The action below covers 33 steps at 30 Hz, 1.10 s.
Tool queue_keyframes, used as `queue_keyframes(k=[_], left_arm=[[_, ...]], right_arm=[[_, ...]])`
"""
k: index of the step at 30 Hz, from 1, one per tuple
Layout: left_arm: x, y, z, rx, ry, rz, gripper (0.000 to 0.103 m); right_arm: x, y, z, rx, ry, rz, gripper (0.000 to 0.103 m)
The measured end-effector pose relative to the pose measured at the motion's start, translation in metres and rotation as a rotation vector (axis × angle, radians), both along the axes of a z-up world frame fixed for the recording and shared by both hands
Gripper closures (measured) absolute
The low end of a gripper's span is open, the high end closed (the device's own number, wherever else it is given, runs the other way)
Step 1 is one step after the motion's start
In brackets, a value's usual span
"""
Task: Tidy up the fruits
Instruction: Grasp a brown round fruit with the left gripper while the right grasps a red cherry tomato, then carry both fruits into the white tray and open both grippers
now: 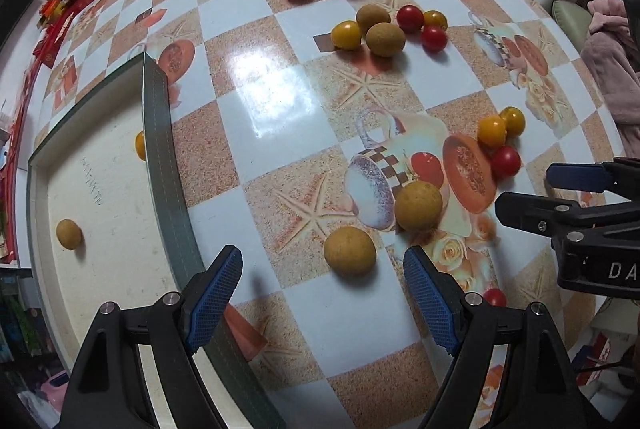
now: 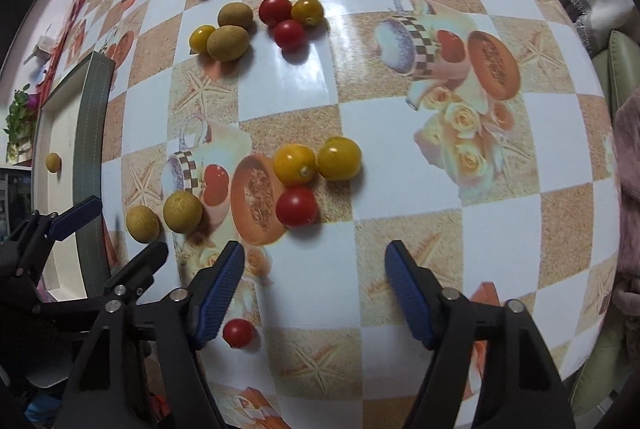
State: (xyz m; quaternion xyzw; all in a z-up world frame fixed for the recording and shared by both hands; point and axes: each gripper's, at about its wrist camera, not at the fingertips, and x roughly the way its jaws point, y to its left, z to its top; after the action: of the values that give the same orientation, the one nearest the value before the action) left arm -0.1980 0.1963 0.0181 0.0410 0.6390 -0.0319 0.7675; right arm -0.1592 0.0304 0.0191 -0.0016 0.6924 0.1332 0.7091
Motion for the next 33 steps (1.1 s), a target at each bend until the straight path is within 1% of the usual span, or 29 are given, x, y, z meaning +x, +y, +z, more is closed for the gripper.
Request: queue_keyframes(k=[1,3,4,5,6,9,11,12,13,14,16,17,19,21,27,33], left_arm=[[0.002,0.000,-0.003,0.004,0.007,0.004,0.019],[0.005,0.000,-0.006,0.011,0.012,0.008,0.019],[0.006,0.000,-0.007,0.012,0.016,0.010,0.021],[0.007,-0.001,-0.009,0.011,0.024,0.012,0.030],[0.008,0.000,-0.011,0.006,0.031,0.014,0.030],[0.009,0.000,-0.010,0.001,0.030,0.026,0.033],[0.008,0.001,-0.009,-0.008,0.032,0.026,0.040],[0.008,0.000,-0.008,-0.009,0.029,0.023,0.043],[0.007,-0.002,-0.008,-0.013,0.026,0.021,0.050],[0.008,-0.004,-0.006,-0.017,0.022,0.019,0.059],[0.008,-0.009,-0.005,-0.032,0.017,0.016,0.075],[0.009,-0.008,-0.004,-0.045,0.022,0.021,0.075],[0.011,-0.003,-0.002,-0.100,0.031,0.050,0.075],[0.010,0.003,0.002,-0.127,0.031,0.073,0.075],[0.004,0.014,0.020,-0.152,0.002,0.093,0.075],[-0.008,0.030,0.038,-0.171,-0.019,0.116,0.075]], right_arm=[[0.002,0.002,-0.001,0.002,0.001,0.006,0.037],[0.002,0.008,-0.003,-0.002,-0.005,0.021,0.039],[0.003,0.011,-0.003,-0.009,-0.014,0.034,0.039],[0.004,0.016,-0.003,-0.011,-0.015,0.040,0.039],[0.005,0.020,-0.003,-0.014,-0.018,0.044,0.040],[0.007,0.033,-0.004,-0.031,-0.029,0.050,0.050],[0.011,0.039,-0.004,-0.047,-0.031,0.046,0.061],[0.014,0.044,-0.005,-0.052,-0.031,0.047,0.065],[0.015,0.045,-0.005,-0.059,-0.033,0.050,0.073],[0.015,0.046,-0.005,-0.062,-0.035,0.055,0.080],[0.015,0.040,-0.005,-0.051,-0.034,0.058,0.080],[0.015,0.040,-0.004,-0.041,-0.032,0.057,0.080],[0.014,0.036,-0.003,-0.017,-0.026,0.045,0.080],[0.011,0.026,-0.001,0.003,-0.019,0.026,0.080],[0.001,0.008,0.008,0.057,-0.012,-0.007,0.080],[-0.008,0.001,0.016,0.074,-0.018,-0.021,0.080]])
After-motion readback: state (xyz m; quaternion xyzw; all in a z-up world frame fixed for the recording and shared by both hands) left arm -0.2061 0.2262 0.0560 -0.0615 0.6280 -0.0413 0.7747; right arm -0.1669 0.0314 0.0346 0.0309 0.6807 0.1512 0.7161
